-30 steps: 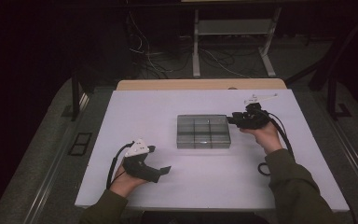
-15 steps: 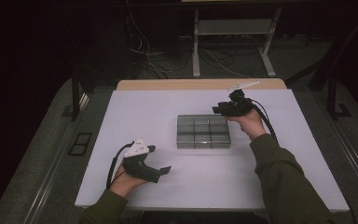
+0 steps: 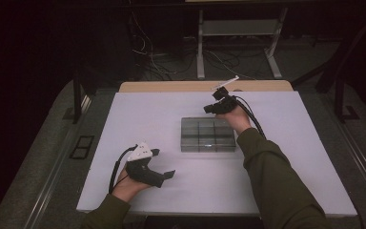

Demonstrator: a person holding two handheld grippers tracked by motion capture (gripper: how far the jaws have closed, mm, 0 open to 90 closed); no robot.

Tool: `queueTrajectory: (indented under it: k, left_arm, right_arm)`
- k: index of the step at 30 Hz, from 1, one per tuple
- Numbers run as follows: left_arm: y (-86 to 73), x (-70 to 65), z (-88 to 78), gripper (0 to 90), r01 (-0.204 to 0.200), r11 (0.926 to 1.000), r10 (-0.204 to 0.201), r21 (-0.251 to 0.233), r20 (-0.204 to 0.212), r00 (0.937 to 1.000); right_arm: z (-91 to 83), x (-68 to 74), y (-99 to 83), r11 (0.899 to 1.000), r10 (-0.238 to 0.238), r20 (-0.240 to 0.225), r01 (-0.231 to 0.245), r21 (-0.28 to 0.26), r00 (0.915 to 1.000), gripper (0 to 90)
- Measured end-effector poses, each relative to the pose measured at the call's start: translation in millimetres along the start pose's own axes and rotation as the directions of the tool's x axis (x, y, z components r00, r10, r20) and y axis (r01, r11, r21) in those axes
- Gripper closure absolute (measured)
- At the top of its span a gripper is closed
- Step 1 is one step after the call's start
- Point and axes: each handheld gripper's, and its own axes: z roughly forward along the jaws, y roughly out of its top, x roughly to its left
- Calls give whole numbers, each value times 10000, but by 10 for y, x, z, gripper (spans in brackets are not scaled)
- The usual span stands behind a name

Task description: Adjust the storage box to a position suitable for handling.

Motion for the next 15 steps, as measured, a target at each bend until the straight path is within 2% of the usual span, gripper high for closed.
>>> queueTrajectory:
  k: [6,15]
  left_arm:
    - [1,0,-4,0,-31,10000,31,-21,18,10000]
    - [-1,-2,0,0,-9,10000,9,-14,39,10000]
  right_arm:
    - [133,-25,-8,9989,20,1,-20,466,10000,888]
    - [194,-45,-17,9959,86,156,-99,898,9998,888]
